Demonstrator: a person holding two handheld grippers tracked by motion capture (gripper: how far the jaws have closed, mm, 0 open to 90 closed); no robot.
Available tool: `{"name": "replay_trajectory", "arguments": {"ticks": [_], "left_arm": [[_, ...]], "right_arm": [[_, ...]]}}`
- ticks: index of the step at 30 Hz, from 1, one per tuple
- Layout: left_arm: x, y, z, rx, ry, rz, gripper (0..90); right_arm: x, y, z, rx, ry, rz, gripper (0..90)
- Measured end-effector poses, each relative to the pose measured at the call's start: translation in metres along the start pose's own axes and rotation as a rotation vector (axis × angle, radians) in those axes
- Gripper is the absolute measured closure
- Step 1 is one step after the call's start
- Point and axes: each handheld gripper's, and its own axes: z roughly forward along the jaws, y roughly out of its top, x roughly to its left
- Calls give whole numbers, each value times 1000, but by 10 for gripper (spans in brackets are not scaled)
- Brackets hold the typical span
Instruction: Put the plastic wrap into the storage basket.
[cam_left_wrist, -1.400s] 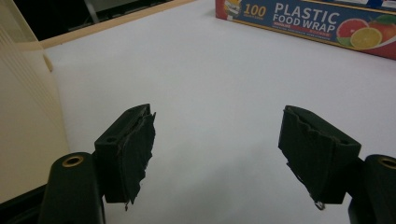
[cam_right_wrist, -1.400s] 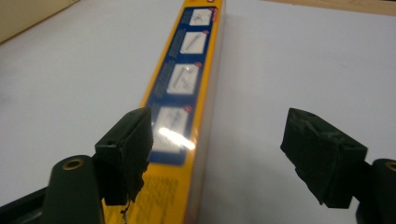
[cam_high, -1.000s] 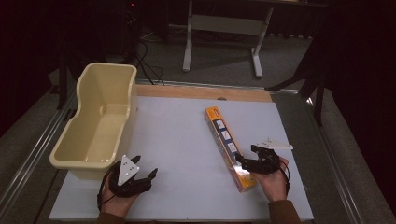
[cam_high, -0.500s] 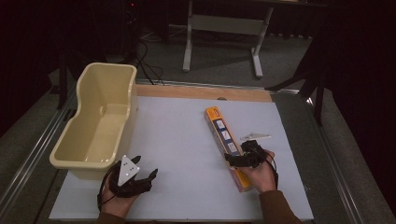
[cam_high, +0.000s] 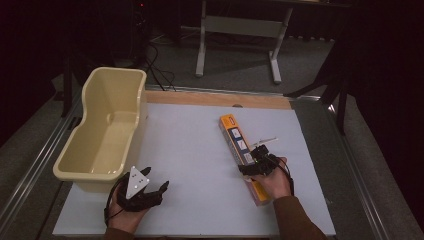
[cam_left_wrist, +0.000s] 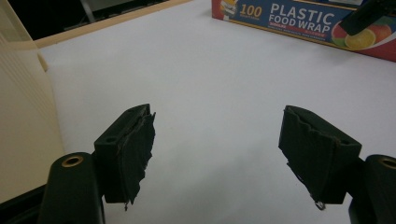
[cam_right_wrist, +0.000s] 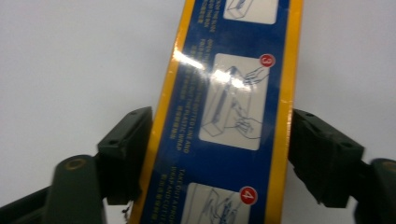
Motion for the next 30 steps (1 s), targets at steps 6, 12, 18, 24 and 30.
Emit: {"name": "replay_trajectory", "arguments": {"ticks": [6, 12, 18, 24, 30], "left_arm": [[0, 0, 0, -2, -4, 0, 268], [0, 0, 0, -3, -6, -2, 269], [0, 0, 0, -1, -6, -1, 270], [0, 0, 1, 0, -7, -6, 270], [0, -1, 1, 2, -8, -6, 270]], "right_arm": [[1, 3, 0, 40, 2, 6, 312], [5, 3, -3, 68, -32, -1, 340], [4, -15, -18, 82, -46, -12, 363], [2, -27, -28, 106, -39, -40, 366], [1, -40, -40, 189, -27, -118, 363]]}}
